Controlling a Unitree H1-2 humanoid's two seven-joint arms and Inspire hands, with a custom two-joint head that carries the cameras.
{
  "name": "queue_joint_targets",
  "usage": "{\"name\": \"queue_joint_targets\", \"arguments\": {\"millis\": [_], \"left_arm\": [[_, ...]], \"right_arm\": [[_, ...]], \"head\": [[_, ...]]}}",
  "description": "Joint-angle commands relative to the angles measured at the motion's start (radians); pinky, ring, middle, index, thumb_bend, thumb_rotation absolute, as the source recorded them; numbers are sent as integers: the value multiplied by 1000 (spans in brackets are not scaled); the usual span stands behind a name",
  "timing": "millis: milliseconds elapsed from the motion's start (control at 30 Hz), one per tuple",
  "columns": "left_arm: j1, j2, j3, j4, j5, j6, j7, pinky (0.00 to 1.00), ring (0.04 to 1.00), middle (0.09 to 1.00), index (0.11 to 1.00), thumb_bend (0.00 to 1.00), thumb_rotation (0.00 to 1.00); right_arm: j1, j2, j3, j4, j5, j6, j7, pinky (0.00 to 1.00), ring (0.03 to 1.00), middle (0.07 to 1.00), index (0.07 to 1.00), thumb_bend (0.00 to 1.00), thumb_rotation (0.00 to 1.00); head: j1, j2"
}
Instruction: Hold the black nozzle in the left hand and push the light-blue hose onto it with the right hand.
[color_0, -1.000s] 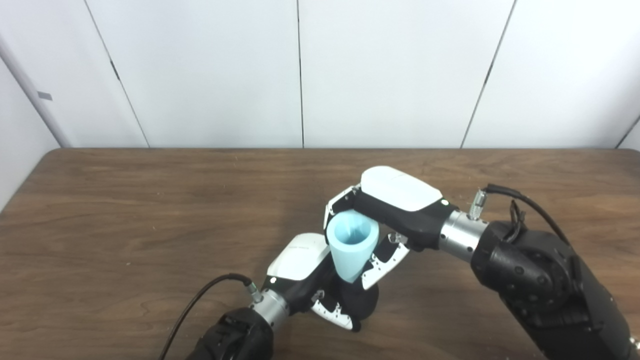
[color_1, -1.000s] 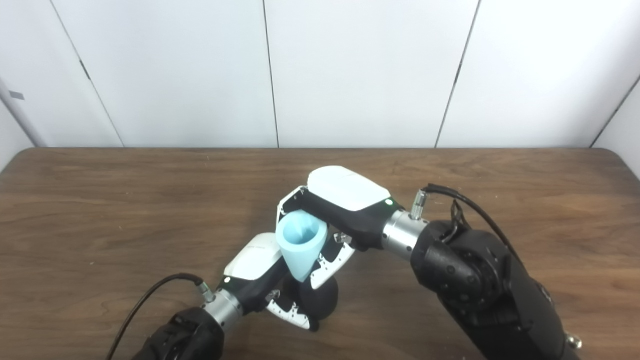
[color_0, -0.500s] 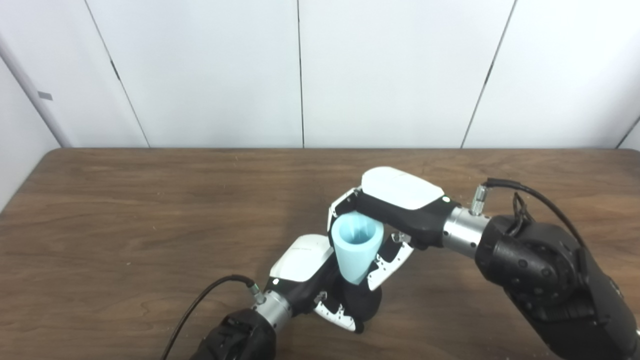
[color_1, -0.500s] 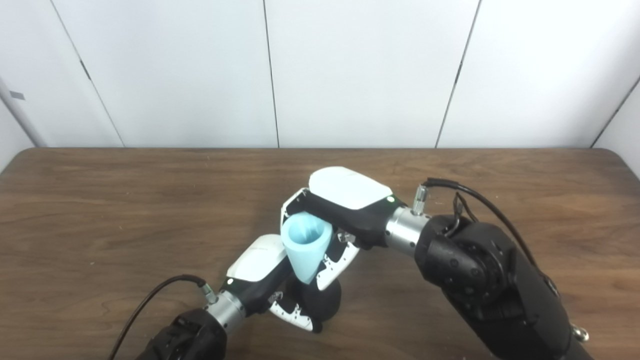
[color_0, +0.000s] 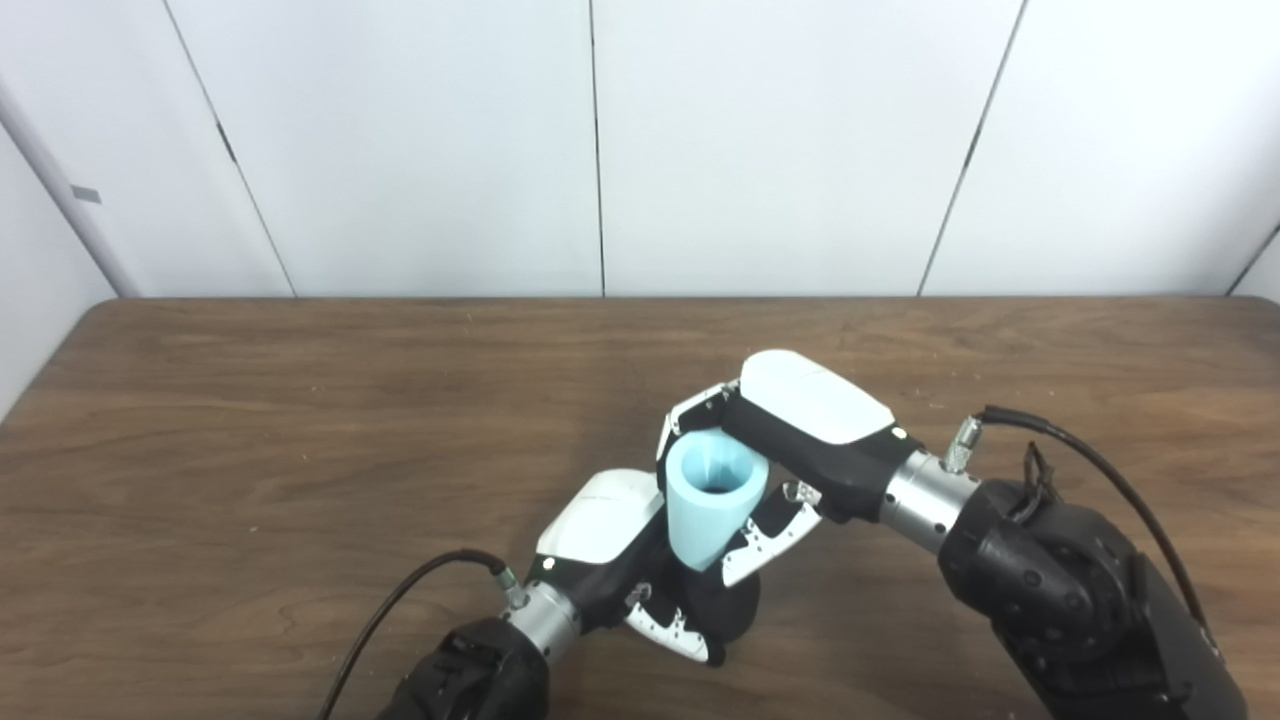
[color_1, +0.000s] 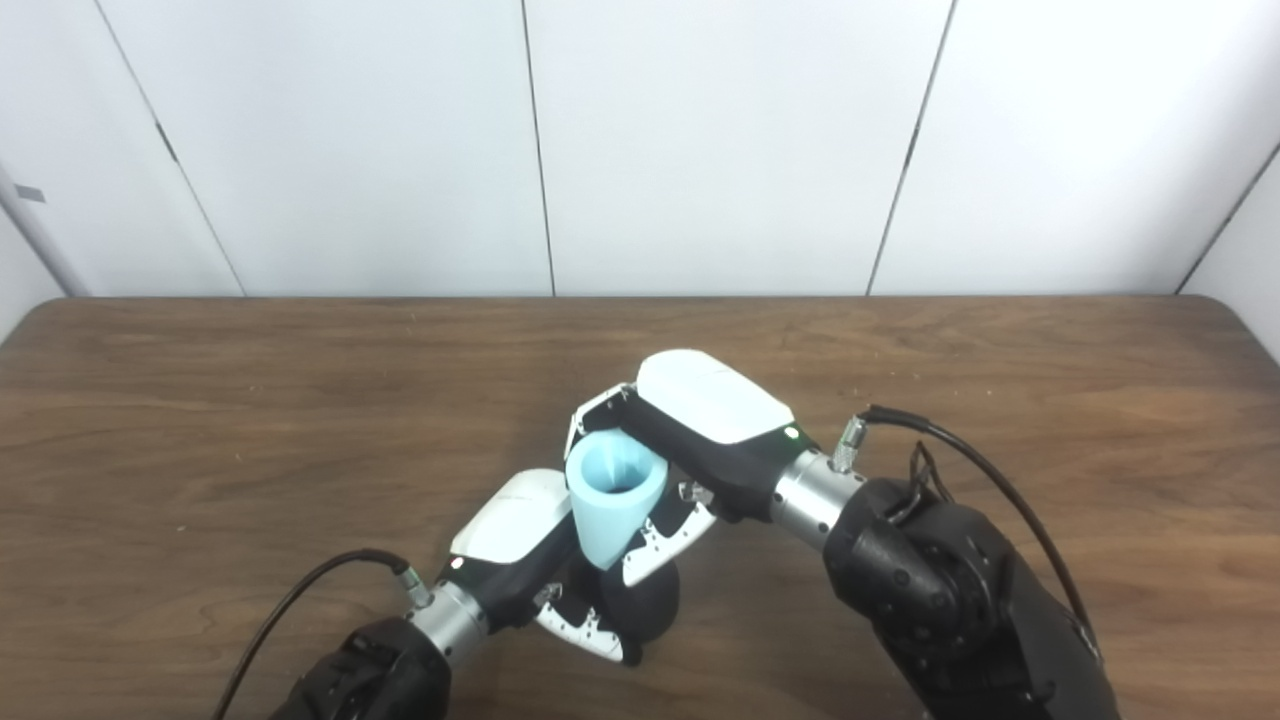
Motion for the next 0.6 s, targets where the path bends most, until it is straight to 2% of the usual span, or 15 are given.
{"name": "queue_joint_targets", "arguments": {"millis": [0, 267, 367, 400, 433, 500, 567], "left_arm": [[64, 25, -54, 64, -1, 34, -130, 866, 628, 520, 467, 519, 0], [62, 18, -57, 70, 6, 36, -126, 866, 628, 517, 470, 520, 0], [63, 18, -56, 66, 4, 36, -127, 866, 628, 517, 470, 520, 0], [64, 18, -55, 65, 2, 37, -127, 866, 628, 517, 470, 520, 0], [65, 18, -54, 64, 0, 37, -127, 866, 628, 517, 470, 520, 0], [67, 17, -54, 63, 0, 37, -126, 866, 628, 517, 470, 520, 0], [67, 16, -55, 65, 0, 37, -125, 866, 628, 517, 470, 520, 0]], "right_arm": [[7, 1, 8, 22, 10, -25, 11, 334, 421, 496, 486, 501, 0], [-3, -2, 20, 4, 1, -33, 34, 328, 422, 498, 495, 500, 0], [-12, -15, 20, -25, 2, -32, 54, 359, 427, 493, 508, 502, 0], [-16, -22, 18, -40, 3, -34, 63, 439, 429, 500, 520, 509, 0], [-20, -27, 17, -50, 3, -36, 69, 520, 550, 602, 632, 697, 0], [-30, -38, 12, -63, 5, -46, 79, 583, 630, 670, 700, 798, 2], [-43, -52, 3, -74, 11, -66, 84, 665, 709, 743, 746, 832, 54]], "head": [[-1, 1], [-5, -1], [-6, 0], [-5, 1], [-5, 1], [-2, 1], [-2, 1]]}}
